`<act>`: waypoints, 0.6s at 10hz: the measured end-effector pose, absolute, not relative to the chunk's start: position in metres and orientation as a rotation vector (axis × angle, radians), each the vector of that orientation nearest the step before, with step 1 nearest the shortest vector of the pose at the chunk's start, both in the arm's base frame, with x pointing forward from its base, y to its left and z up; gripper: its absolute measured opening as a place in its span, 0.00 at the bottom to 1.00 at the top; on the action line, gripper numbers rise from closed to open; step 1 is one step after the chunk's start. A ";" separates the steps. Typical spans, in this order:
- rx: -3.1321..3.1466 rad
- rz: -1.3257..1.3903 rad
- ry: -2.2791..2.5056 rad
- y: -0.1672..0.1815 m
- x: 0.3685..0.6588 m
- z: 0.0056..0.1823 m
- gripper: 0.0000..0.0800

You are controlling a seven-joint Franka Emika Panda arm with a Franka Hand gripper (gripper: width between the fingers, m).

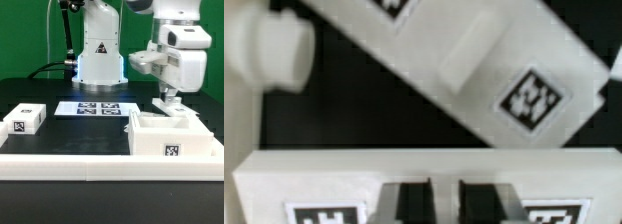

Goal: Assemble cabinet

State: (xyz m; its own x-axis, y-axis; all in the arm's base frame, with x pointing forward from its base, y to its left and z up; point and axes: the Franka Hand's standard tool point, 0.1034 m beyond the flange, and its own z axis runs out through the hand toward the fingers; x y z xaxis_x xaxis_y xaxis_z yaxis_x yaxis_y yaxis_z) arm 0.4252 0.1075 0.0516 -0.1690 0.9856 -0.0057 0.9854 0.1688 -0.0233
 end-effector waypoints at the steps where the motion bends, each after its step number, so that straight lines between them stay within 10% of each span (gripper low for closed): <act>1: -2.013 0.034 -2.395 0.110 0.424 0.051 0.08; 6: -2.094 0.004 -2.362 0.101 0.430 0.065 0.08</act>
Offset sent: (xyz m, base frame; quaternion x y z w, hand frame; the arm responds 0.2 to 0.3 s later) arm 0.0000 0.0000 0.0000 0.0000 0.0000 0.0000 1.0000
